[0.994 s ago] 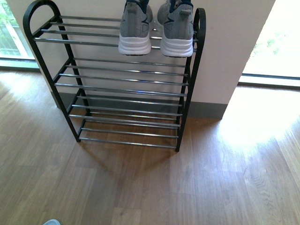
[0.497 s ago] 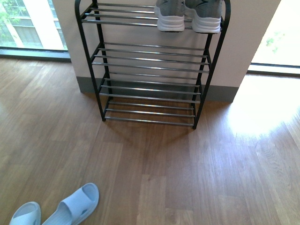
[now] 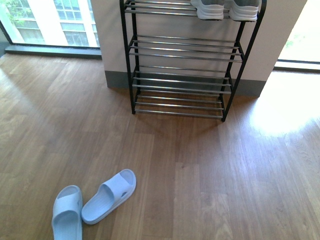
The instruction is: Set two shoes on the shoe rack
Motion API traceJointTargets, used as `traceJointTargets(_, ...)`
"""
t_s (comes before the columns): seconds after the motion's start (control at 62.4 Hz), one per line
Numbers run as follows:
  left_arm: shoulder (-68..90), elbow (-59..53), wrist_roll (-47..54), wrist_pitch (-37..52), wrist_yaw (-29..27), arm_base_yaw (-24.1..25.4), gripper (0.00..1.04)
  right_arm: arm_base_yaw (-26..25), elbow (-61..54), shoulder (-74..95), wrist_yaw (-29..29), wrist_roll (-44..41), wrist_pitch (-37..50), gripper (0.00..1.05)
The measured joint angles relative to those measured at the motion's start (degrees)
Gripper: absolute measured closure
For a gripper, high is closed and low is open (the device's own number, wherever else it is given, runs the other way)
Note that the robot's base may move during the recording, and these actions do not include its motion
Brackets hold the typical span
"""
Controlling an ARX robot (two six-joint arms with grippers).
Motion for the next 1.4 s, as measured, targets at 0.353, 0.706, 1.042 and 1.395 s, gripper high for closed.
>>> traceJointTargets(0.353, 0.00, 0.00, 0.02, 0.00, -0.02, 0.00, 0.09, 0.00, 0.00, -0.04, -0.13, 0.00, -0.02, 0.09)
traceJointTargets(0.706, 0.00, -0.02, 0.00, 0.00, -0.20, 0.00, 0.09, 0.02, 0.00, 0.00, -0.33, 0.00, -0.02, 0.09)
traceJointTargets(1.042, 0.00, -0.02, 0.00, 0.00, -0.15, 0.00, 0.09, 0.02, 0.00, -0.04, -0.31, 0.00, -0.02, 0.09)
traceJointTargets(1.395, 0.00, -0.02, 0.00, 0.00, -0.13, 0.00, 0.09, 0.02, 0.00, -0.04, -0.28, 0.00, -0.02, 0.09)
